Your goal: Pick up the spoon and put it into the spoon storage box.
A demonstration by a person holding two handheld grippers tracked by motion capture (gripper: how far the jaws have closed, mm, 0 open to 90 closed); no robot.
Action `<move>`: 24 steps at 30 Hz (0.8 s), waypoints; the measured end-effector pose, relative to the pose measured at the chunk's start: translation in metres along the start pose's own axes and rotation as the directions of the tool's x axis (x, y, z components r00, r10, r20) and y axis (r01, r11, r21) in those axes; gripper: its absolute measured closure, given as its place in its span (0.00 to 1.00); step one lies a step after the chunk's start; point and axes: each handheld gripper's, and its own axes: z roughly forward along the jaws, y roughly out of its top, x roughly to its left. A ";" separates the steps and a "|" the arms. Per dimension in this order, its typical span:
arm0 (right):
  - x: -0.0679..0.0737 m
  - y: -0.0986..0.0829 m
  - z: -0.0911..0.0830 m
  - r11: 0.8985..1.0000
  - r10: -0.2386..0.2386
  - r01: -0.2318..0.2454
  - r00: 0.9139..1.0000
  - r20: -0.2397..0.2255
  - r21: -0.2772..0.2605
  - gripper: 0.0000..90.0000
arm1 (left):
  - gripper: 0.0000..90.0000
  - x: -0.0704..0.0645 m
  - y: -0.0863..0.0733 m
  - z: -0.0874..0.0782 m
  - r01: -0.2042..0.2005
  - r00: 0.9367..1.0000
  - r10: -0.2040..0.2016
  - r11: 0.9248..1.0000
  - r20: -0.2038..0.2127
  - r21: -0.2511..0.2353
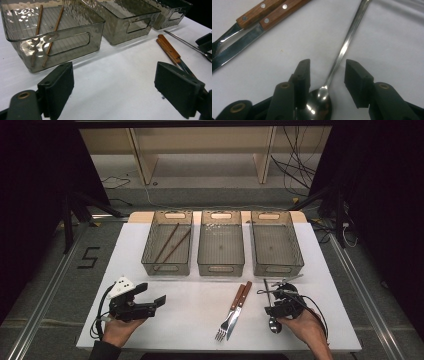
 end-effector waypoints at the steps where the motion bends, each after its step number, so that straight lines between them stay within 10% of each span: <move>1: 0.000 0.001 0.001 1.000 -0.003 0.003 1.000 0.003 0.005 0.66 | 0.17 0.000 0.000 0.000 0.000 1.000 0.000 1.000 0.000 0.000; 14: 0.008 0.010 0.012 0.994 -0.042 0.033 0.995 0.093 0.100 0.80 | 0.17 -0.004 -0.001 0.003 -0.030 1.000 0.030 0.999 0.010 0.016; 24: 0.004 0.011 0.011 0.994 -0.035 0.027 0.996 0.079 0.107 0.86 | 0.18 -0.006 -0.001 0.005 -0.040 0.999 0.039 0.999 0.014 0.021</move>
